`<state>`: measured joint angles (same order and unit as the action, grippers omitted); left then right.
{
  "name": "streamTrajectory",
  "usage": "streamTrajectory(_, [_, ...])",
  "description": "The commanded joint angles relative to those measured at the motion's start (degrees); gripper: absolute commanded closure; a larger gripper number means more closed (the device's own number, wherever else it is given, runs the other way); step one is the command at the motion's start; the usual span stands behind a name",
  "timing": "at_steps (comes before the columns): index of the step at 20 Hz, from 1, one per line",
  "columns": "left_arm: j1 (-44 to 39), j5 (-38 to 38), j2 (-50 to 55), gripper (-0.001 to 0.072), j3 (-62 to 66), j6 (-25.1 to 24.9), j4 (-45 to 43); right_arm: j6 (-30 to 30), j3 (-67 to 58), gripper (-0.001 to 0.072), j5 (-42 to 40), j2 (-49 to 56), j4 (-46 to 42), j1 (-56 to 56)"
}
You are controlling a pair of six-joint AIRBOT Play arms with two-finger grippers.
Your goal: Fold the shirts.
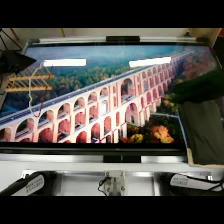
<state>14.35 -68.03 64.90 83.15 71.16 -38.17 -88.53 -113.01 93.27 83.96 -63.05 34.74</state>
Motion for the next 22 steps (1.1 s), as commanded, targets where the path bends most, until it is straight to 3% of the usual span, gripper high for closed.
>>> streamTrajectory(1, [-0.1, 0.0, 0.0, 0.0672, 0.0, -0.2, 0.0, -1.0, 0.0, 0.0643, 10.6, -3.1, -12.5, 3.8])
streamTrajectory(3, [-0.1, 0.0, 0.0, 0.0673, 0.0, -1.4, 0.0, -1.0, 0.0, 0.0643, 13.3, -5.2, -16.9, 6.0])
streamTrajectory(10, [-0.1, 0.0, 0.0, 0.0673, 0.0, -2.2, 0.0, -2.2, 2.8, 0.0643, 13.4, -10.5, -20.4, 8.1])
streamTrajectory(17, [-0.1, 0.0, 0.0, 0.0673, 0.0, -2.6, 0.0, -1.3, 37.6, 0.0643, 13.3, -22.2, -33.4, 8.8])
streamTrajectory(22, [-0.1, 0.0, 0.0, 0.0672, 0.0, -2.6, 0.0, -0.7, 50.8, 0.0619, 8.7, -24.3, -34.9, 16.3])
